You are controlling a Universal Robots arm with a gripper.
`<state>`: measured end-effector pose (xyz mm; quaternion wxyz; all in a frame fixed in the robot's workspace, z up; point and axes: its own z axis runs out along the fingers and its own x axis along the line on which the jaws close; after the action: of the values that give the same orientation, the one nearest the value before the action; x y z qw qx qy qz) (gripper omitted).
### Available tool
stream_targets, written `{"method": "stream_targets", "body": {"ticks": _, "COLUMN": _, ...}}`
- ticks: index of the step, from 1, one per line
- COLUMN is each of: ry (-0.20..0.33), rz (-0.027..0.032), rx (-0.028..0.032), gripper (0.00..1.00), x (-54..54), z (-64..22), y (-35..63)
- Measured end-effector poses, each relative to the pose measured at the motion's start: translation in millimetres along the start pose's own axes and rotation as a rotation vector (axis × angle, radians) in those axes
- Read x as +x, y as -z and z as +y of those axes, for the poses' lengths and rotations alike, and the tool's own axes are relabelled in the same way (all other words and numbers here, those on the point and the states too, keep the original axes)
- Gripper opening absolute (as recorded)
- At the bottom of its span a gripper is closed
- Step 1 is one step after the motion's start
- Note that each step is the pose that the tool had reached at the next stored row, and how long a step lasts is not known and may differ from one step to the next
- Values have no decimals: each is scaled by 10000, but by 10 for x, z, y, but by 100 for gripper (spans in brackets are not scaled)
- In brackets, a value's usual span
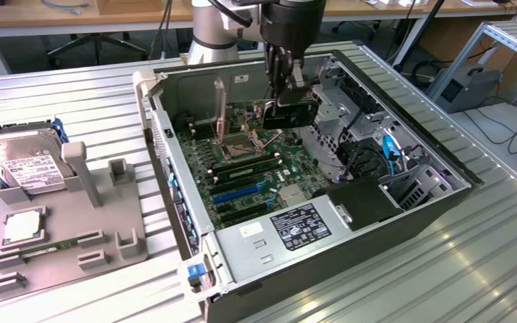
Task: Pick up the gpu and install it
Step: 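Insert the gpu into the slot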
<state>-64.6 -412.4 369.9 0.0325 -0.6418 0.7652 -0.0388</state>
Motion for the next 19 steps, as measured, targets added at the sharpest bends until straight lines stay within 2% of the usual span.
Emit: {"method": "stream_targets", "body": {"ticks": 19, "ry": 1028, "rz": -97, "rx": 2, "gripper": 27, "x": 0, "z": 0, "y": -2}}
